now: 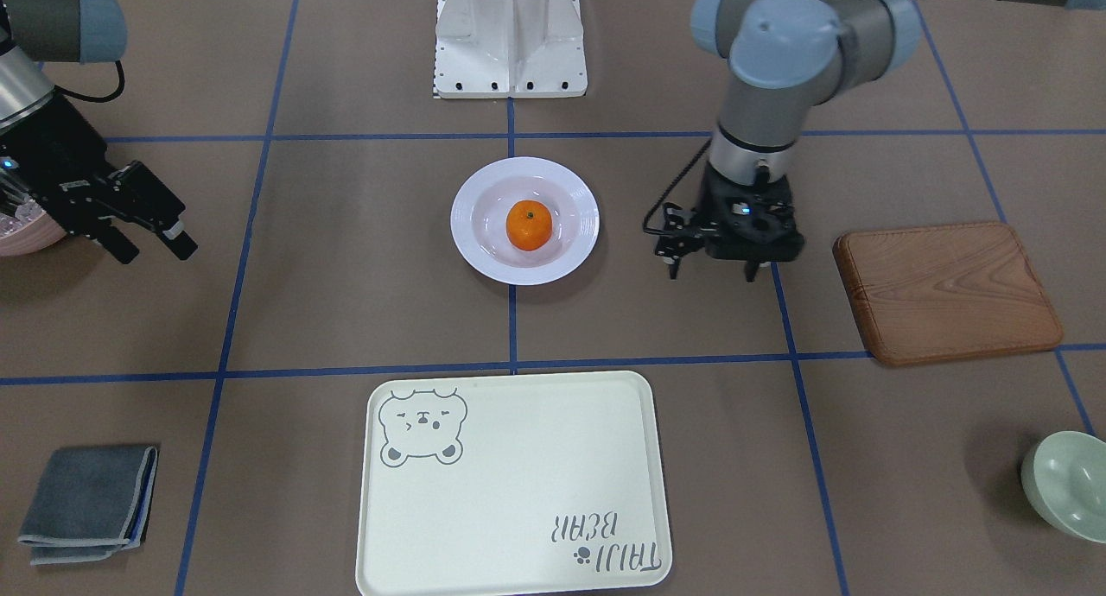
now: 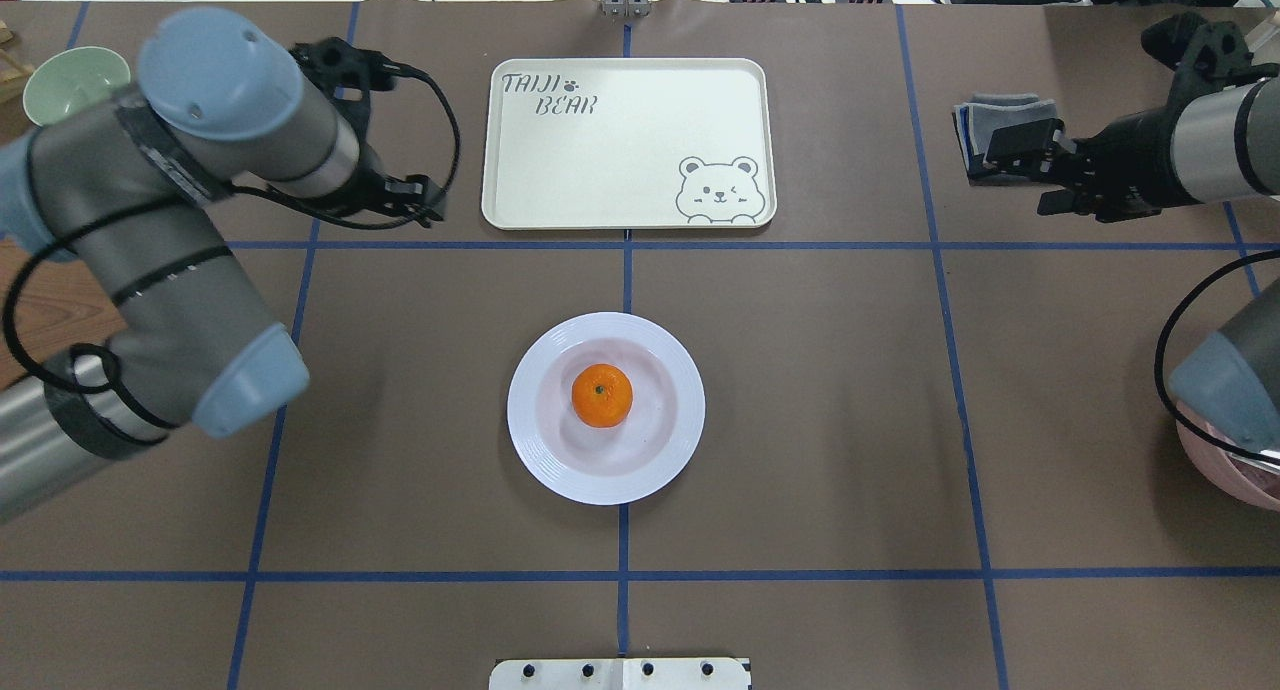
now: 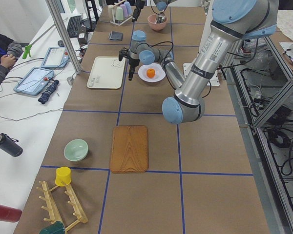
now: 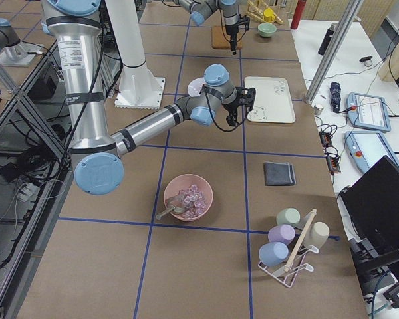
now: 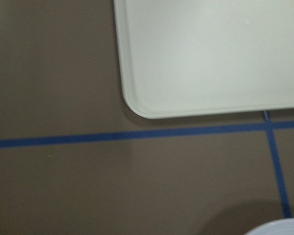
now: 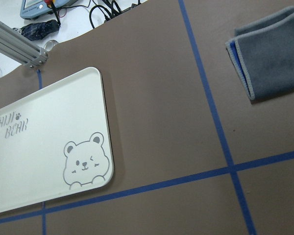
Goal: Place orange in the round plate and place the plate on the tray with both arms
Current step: 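Withdraw the left arm while the right gripper reaches to the plate rim, then grasp the white plate rim nearest the robot with the right gripper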
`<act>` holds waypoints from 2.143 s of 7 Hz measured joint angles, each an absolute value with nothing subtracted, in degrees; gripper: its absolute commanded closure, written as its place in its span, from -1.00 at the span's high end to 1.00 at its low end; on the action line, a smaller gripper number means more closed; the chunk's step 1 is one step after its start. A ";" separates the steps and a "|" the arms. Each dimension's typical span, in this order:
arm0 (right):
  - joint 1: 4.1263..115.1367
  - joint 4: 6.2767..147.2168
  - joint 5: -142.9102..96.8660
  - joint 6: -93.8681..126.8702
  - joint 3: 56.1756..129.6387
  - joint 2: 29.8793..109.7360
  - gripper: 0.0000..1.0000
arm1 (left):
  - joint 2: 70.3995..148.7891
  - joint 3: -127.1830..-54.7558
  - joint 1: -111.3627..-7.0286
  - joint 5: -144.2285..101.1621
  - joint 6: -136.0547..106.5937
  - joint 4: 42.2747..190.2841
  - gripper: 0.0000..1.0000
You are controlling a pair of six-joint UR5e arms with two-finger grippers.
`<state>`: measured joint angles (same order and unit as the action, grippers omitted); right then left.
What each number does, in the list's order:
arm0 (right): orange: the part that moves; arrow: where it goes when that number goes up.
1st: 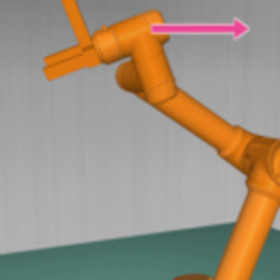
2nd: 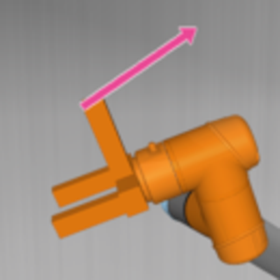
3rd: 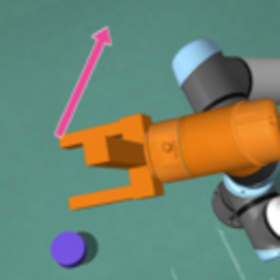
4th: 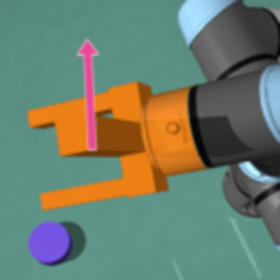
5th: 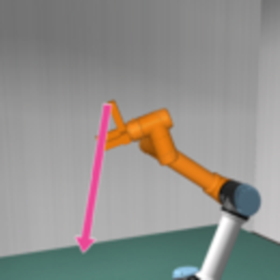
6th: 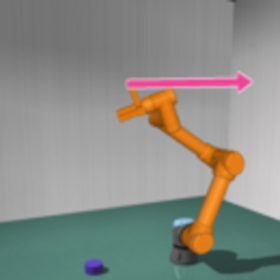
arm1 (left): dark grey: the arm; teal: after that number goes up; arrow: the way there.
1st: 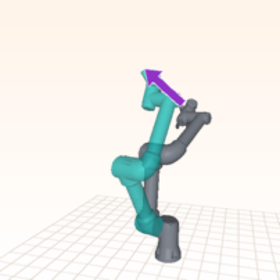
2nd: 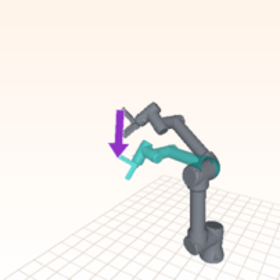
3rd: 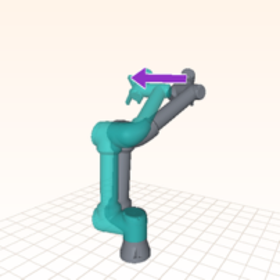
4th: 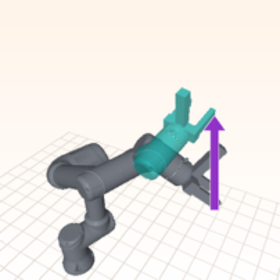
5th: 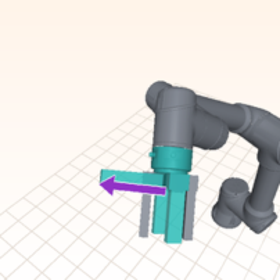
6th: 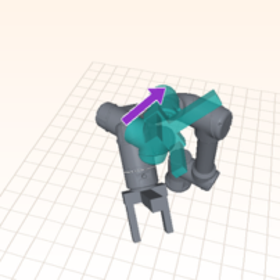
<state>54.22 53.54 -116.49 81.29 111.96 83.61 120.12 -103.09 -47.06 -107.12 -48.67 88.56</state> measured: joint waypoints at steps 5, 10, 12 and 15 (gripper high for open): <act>22.89 51.75 -77.72 106.17 118.88 83.59 0.91 | 106.47 -100.26 -74.53 -126.18 -10.75 82.36 0.97; 1.30 51.62 -53.03 121.40 110.66 76.71 0.90 | 93.81 -91.58 -94.70 -136.56 4.44 88.93 0.97; 0.18 52.08 -52.36 123.90 104.21 72.48 0.78 | 91.70 -91.51 -97.02 -137.75 5.67 89.27 0.97; 2.13 52.54 -52.67 123.66 98.04 67.58 0.25 | 89.66 -92.52 -97.69 -137.90 5.80 89.64 0.97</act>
